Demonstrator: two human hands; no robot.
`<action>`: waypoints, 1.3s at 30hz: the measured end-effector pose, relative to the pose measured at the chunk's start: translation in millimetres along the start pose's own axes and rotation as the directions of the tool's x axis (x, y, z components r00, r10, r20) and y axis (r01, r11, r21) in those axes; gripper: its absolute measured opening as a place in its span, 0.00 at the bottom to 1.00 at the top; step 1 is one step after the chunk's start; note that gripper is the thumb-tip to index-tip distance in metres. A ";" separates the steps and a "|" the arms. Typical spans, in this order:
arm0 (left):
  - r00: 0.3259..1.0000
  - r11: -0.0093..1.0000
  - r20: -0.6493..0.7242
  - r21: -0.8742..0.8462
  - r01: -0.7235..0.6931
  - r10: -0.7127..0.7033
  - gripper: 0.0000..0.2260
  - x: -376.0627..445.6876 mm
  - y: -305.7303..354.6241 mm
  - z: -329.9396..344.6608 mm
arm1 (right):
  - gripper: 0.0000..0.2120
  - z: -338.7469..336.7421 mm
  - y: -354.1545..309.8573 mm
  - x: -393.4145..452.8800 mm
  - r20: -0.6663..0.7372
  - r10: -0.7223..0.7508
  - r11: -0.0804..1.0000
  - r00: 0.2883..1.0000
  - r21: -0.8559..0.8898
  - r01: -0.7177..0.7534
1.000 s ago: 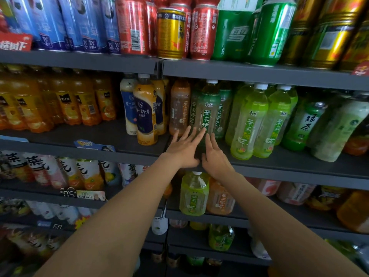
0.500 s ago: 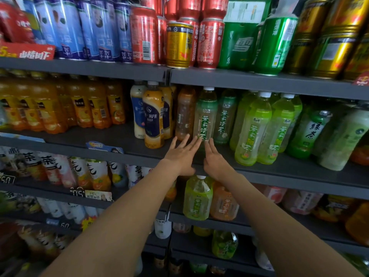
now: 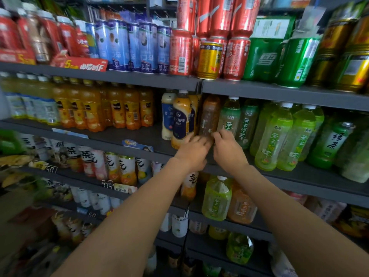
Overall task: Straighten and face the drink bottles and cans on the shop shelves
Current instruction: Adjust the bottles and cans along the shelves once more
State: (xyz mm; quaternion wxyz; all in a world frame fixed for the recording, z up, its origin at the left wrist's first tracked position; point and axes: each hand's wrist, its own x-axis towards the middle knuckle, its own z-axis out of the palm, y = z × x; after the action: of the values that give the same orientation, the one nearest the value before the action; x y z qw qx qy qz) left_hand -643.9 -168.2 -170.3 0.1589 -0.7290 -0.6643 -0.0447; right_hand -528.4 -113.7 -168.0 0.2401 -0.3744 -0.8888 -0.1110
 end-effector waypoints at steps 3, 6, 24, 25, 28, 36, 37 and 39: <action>0.967 0.998 -0.245 -0.022 0.065 -0.068 0.21 -11.9 -26.1 -37.9 | 0.15 -30.1 -30.8 27.3 -0.168 -0.178 0.984 0.970 -0.057 0.170; 0.866 0.995 -0.491 -0.032 0.093 -0.097 0.18 -24.7 -56.7 -72.1 | 0.15 -63.6 -66.4 55.2 -0.306 -0.229 0.973 0.924 -0.098 0.209; 0.918 0.944 -0.274 0.080 0.319 -0.287 0.33 -156.6 -340.1 -116.6 | 0.18 -66.0 -339.0 184.7 -0.288 -0.140 0.974 0.947 -0.212 0.079; 0.916 0.949 -0.294 0.077 0.306 -0.272 0.34 -158.7 -349.0 -115.4 | 0.19 -64.2 -345.6 191.4 -0.293 -0.145 0.972 0.945 -0.221 0.081; 0.905 0.954 -0.356 0.098 0.285 -0.234 0.34 -162.4 -377.5 -113.7 | 0.26 -61.0 -359.8 214.3 -0.271 -0.118 0.972 0.955 -0.228 0.055; 0.859 0.937 -0.418 0.049 0.345 -0.294 0.34 -153.8 -448.4 -110.1 | 0.30 -40.1 -390.0 264.3 -0.201 -0.204 0.959 0.958 -0.238 0.154; 0.854 0.934 -0.423 0.047 0.353 -0.302 0.34 -150.5 -456.0 -112.0 | 0.30 -38.9 -392.5 273.9 -0.201 -0.211 0.957 0.957 -0.243 0.160; 0.844 0.928 -0.428 0.027 0.371 -0.324 0.34 -143.9 -471.9 -117.2 | 0.30 -39.5 -397.5 296.4 -0.202 -0.209 0.960 0.957 -0.227 0.162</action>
State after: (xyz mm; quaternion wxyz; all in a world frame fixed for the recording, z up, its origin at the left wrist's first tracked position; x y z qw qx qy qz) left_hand -1106.9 -308.2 -17.9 0.3253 -0.5602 -0.7375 -0.1907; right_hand -979.6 -223.5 10.2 0.2870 -0.2970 -0.8708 -0.2668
